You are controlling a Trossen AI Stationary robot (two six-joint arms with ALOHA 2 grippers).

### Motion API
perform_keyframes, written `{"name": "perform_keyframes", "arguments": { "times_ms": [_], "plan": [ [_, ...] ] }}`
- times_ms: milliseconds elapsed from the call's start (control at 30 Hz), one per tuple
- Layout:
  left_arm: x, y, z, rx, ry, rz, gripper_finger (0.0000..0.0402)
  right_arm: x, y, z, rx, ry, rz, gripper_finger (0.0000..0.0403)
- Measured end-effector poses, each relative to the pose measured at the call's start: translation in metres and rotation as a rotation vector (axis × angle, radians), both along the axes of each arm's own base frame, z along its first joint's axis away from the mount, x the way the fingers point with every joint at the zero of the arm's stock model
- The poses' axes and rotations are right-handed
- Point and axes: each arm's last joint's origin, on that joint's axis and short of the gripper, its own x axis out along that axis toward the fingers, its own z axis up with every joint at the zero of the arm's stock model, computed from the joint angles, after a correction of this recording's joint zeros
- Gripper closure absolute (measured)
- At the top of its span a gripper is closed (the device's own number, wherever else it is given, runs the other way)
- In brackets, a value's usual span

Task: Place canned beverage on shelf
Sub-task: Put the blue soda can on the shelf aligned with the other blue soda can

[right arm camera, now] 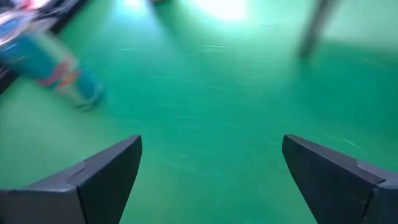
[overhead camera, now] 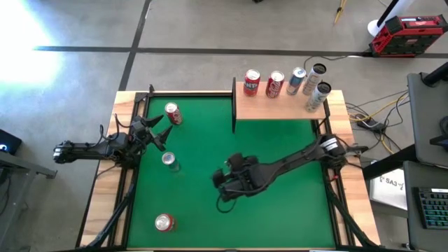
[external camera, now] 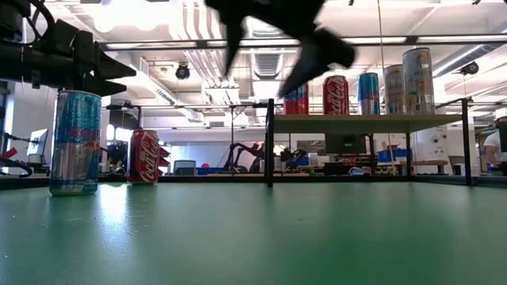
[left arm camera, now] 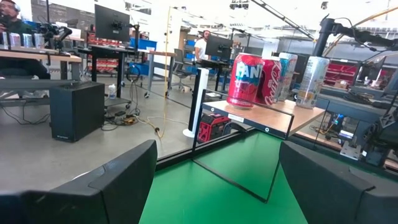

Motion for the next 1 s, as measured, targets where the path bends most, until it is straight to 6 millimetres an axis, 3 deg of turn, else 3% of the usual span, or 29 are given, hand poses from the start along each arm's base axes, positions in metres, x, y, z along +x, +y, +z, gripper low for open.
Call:
{"name": "perform_keyframes", "arguments": {
  "times_ms": [433,667,1000],
  "plan": [
    [0.000,0.000,0.000,0.000,0.000,0.000,0.0078,0.069,0.001,-0.032,-0.332,-0.113,0.372,0.0023],
    [0.000,0.000,0.000,0.000,0.001,0.000,0.0078,0.090,0.005,-0.046,-0.440,-0.231,0.429,0.0023],
    [0.000,0.000,0.000,0.000,0.000,0.001,0.0078,0.113,-0.009,-0.070,-0.555,-0.355,0.508,0.0023]
  ]
}}
